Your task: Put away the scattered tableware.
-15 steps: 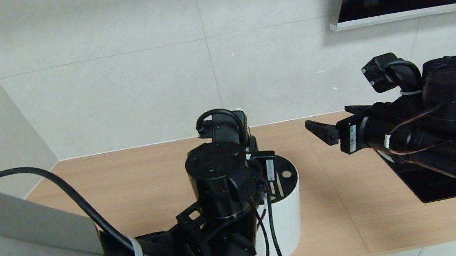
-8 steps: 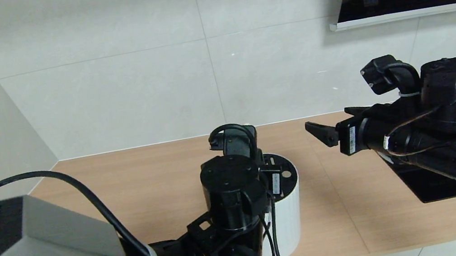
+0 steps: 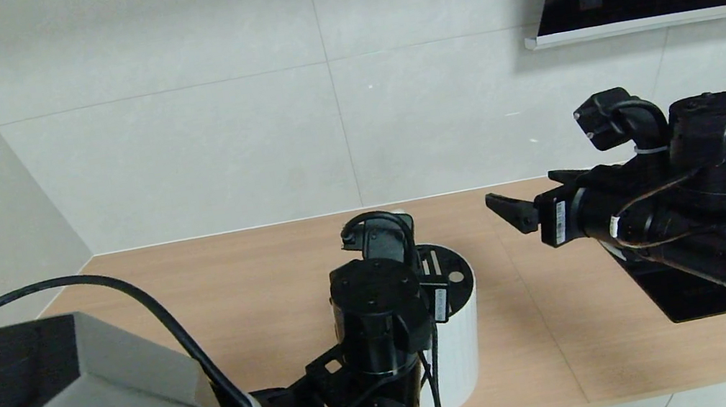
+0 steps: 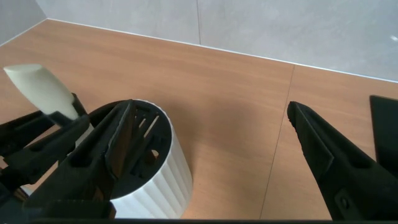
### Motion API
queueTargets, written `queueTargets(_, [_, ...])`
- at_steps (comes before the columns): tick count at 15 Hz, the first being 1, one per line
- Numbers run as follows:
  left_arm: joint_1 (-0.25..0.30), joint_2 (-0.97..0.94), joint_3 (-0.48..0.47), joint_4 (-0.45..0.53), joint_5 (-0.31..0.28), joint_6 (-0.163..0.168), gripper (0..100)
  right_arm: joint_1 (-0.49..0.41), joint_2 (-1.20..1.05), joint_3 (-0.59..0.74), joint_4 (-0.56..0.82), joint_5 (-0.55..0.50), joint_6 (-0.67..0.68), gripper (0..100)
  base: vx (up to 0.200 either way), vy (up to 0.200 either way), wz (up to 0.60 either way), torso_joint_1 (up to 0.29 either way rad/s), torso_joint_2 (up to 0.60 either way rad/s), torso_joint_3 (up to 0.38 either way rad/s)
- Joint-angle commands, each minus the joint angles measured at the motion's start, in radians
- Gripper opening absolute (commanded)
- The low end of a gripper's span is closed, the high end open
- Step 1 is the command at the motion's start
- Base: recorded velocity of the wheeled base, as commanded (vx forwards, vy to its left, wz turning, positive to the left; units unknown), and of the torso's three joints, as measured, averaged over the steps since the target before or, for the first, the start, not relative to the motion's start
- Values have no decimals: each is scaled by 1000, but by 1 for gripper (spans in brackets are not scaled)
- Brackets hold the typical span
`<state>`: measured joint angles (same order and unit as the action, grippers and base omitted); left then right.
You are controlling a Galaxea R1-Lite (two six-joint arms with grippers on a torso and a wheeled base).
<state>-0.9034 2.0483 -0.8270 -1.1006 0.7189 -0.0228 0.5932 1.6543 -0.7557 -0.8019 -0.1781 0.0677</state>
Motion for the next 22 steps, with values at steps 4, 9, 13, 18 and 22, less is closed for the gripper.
queueTargets(4, [0, 3, 0, -1, 1, 0, 0, 0, 1, -1, 0, 0, 0, 100, 0, 0, 0, 0, 0, 0])
queueTargets(9, [1, 1, 0, -1, 1, 0, 100, 0, 2, 1, -6, 0, 0, 100, 0, 0, 0, 0, 0, 0])
queueTargets(13, [1, -16, 0, -4, 1, -2, 100, 0, 1, 1, -6, 0, 0, 100, 0, 0, 0, 0, 0, 0])
queueTargets(18, [24, -381, 74, -2, -70, -3, 100, -19, -85, -1, -8, -8, 0, 100, 0, 0, 0, 0, 0, 0])
queueTargets(22, [149, -672, 135, 147, -139, 1, 100, -130, -284, 35, 0, -8, -2, 100, 0, 0, 0, 0, 0, 0])
